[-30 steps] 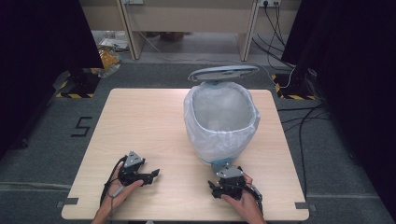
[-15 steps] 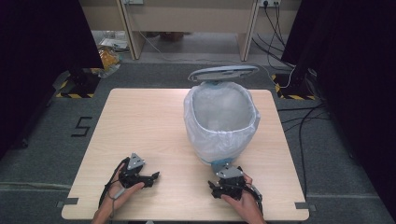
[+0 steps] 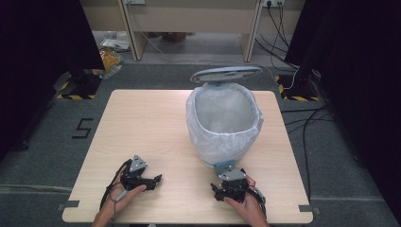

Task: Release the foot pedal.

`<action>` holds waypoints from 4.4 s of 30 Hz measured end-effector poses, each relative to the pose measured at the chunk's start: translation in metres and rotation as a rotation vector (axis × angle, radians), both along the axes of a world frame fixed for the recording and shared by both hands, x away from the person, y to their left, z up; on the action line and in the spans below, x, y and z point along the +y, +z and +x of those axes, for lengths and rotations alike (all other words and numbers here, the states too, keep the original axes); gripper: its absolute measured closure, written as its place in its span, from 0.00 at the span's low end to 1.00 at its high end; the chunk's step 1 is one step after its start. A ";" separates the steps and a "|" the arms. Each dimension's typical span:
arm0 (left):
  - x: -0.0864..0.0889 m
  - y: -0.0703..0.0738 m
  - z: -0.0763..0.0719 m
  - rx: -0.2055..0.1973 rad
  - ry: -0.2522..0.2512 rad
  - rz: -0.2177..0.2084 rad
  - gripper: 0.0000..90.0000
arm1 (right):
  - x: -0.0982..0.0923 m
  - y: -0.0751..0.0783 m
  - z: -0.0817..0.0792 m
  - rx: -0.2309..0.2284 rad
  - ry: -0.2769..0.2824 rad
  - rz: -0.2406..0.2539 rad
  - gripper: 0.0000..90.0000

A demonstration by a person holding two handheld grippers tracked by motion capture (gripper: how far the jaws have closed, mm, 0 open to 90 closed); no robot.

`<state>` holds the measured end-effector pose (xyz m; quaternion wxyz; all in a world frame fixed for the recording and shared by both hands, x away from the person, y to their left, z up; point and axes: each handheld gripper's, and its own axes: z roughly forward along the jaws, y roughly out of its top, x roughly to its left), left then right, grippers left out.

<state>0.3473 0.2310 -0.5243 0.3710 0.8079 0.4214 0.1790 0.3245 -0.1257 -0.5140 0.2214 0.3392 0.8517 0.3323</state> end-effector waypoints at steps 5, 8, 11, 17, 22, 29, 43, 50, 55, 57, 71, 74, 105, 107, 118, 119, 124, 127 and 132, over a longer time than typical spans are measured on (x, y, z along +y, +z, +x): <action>0.000 0.000 0.000 0.001 -0.002 0.003 0.16 | 0.000 0.000 0.000 0.000 0.001 0.000 0.20; 0.000 0.000 0.000 0.001 -0.002 0.002 0.16 | 0.000 0.000 0.000 0.001 0.001 0.000 0.20; 0.000 0.000 0.000 0.000 0.000 -0.001 0.16 | 0.000 0.000 0.000 0.001 0.002 0.000 0.20; 0.000 0.000 0.000 0.001 -0.002 -0.002 0.16 | 0.000 0.000 0.000 -0.001 -0.003 -0.001 0.20; 0.001 0.000 0.000 0.001 -0.008 -0.002 0.16 | 0.000 0.000 0.000 0.000 -0.003 0.000 0.20; 0.001 0.000 0.001 0.000 -0.011 -0.003 0.16 | 0.001 0.000 0.000 0.000 -0.003 -0.001 0.20; 0.001 0.000 0.002 0.000 -0.017 -0.005 0.16 | -0.006 0.002 0.002 0.021 0.001 0.065 0.19; 0.002 0.000 0.002 0.001 -0.019 0.000 0.16 | -0.007 0.003 0.002 0.021 -0.004 0.090 0.19; 0.002 0.000 0.002 0.002 -0.019 0.000 0.16 | -0.008 0.003 0.001 0.024 -0.015 0.106 0.19; 0.002 0.000 0.002 0.001 -0.019 0.001 0.16 | -0.008 0.003 0.001 0.017 -0.019 0.116 0.19; 0.002 0.000 0.003 0.000 -0.022 0.004 0.16 | -0.007 0.003 0.000 0.007 -0.028 0.117 0.19; 0.002 0.000 0.003 -0.001 -0.023 0.001 0.16 | -0.008 0.003 0.000 0.002 -0.022 0.120 0.20; 0.002 0.000 0.003 -0.001 -0.023 -0.001 0.16 | -0.042 0.016 -0.004 -0.015 -0.107 0.178 0.21; 0.002 0.000 0.003 -0.001 -0.023 -0.001 0.16 | -0.047 0.017 -0.005 -0.021 -0.117 0.180 0.21; 0.002 0.000 0.003 -0.001 -0.023 -0.001 0.16 | -0.096 0.022 -0.008 -0.042 -0.252 0.177 0.21; 0.002 0.000 0.003 -0.001 -0.023 -0.001 0.16 | -0.100 0.021 -0.007 -0.043 -0.259 0.175 0.21; 0.002 0.000 0.003 0.002 -0.024 0.000 0.16 | -0.112 0.015 -0.008 -0.024 -0.301 0.177 0.21; 0.002 0.000 0.003 0.002 -0.024 -0.001 0.16 | -0.116 0.013 -0.008 -0.016 -0.314 0.165 0.21; 0.002 0.000 0.003 0.002 -0.024 -0.001 0.16 | -0.120 0.011 -0.009 -0.005 -0.332 0.149 0.21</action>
